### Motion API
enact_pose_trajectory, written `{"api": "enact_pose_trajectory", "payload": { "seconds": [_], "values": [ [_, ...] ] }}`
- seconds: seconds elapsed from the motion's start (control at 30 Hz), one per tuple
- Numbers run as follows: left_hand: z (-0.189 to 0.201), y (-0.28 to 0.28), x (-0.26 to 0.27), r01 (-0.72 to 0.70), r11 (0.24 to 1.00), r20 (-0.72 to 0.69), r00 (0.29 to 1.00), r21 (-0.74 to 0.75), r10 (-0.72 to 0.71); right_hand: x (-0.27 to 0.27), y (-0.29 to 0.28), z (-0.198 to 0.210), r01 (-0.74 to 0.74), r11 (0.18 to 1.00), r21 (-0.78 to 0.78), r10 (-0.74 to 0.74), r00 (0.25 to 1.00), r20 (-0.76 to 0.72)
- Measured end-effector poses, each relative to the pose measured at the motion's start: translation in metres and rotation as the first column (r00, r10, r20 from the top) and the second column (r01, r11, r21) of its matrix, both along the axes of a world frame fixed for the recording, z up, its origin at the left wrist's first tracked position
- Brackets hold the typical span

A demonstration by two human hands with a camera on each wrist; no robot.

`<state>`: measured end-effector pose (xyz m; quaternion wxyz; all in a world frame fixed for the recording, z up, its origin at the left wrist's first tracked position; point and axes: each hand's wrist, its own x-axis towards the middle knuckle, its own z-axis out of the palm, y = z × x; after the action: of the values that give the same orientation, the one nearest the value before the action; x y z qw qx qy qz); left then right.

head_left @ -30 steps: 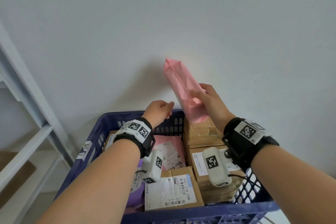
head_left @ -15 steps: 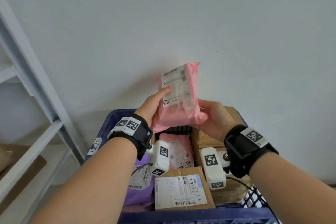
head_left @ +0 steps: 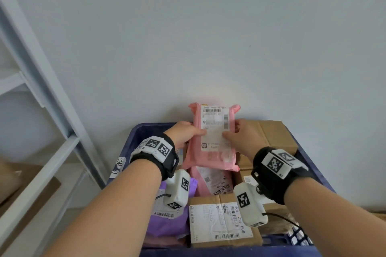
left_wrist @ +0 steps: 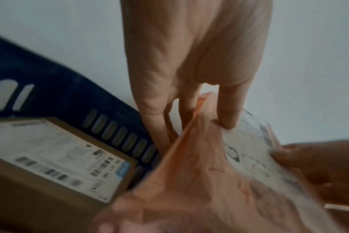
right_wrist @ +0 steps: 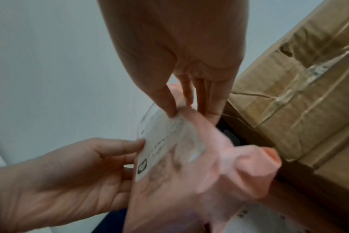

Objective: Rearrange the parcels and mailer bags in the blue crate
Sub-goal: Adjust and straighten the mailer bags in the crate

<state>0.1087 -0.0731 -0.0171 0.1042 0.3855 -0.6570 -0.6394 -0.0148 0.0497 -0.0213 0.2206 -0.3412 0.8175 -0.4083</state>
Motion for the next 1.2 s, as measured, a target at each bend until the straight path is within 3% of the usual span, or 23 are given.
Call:
{"api": "enact_pose_trajectory", "payload": {
  "seconds": [0.1, 0.2, 0.4, 0.47, 0.6, 0.67, 0.73, 0.8, 0.9, 1.03, 1.2],
  "values": [
    [-0.016, -0.004, 0.004, 0.059, 0.997, 0.177, 0.983, -0.056, -0.048, 0.003, -0.006, -0.008, -0.023, 0.992, 0.124, 0.042, 0.987, -0.155],
    [-0.035, -0.008, 0.001, 0.104, 0.990, 0.267, 0.961, -0.093, -0.075, 0.011, -0.010, -0.015, -0.087, 0.957, 0.277, 0.173, 0.936, -0.307],
    [-0.059, -0.001, -0.011, 0.281, 0.928, 0.467, 0.873, -0.243, -0.141, 0.017, -0.012, -0.038, -0.151, 0.827, 0.542, 0.339, 0.902, -0.266],
    [-0.061, 0.005, -0.010, 0.258, 0.924, 0.496, 0.864, -0.283, -0.089, 0.016, -0.011, -0.045, -0.172, 0.810, 0.560, 0.355, 0.904, -0.236],
    [-0.064, 0.007, -0.010, 0.466, 0.803, 0.599, 0.781, -0.371, -0.176, 0.017, -0.008, -0.057, -0.181, 0.798, 0.575, 0.384, 0.888, -0.253],
    [-0.068, 0.006, -0.010, 0.466, 0.819, 0.627, 0.759, -0.335, -0.176, 0.019, -0.009, -0.060, -0.191, 0.789, 0.584, 0.412, 0.870, -0.271],
    [-0.075, 0.005, -0.010, 0.433, 0.849, 0.596, 0.781, -0.303, -0.186, 0.020, -0.009, -0.061, -0.206, 0.780, 0.591, 0.453, 0.837, -0.307],
    [-0.078, 0.006, -0.009, 0.440, 0.848, 0.556, 0.801, -0.294, -0.223, 0.020, -0.009, -0.060, -0.227, 0.767, 0.601, 0.503, 0.793, -0.343],
    [-0.080, 0.006, -0.006, 0.494, 0.818, 0.600, 0.762, -0.296, -0.243, 0.022, -0.010, -0.062, -0.274, 0.728, 0.628, 0.576, 0.741, -0.345],
    [-0.081, 0.008, -0.003, 0.605, 0.746, 0.691, 0.666, -0.279, -0.282, 0.026, -0.015, -0.071, -0.308, 0.701, 0.643, 0.610, 0.726, -0.318],
    [-0.085, 0.008, 0.006, 0.625, 0.734, 0.690, 0.655, -0.265, -0.308, 0.025, -0.016, -0.077, -0.311, 0.677, 0.667, 0.618, 0.733, -0.286]
  ]
}}
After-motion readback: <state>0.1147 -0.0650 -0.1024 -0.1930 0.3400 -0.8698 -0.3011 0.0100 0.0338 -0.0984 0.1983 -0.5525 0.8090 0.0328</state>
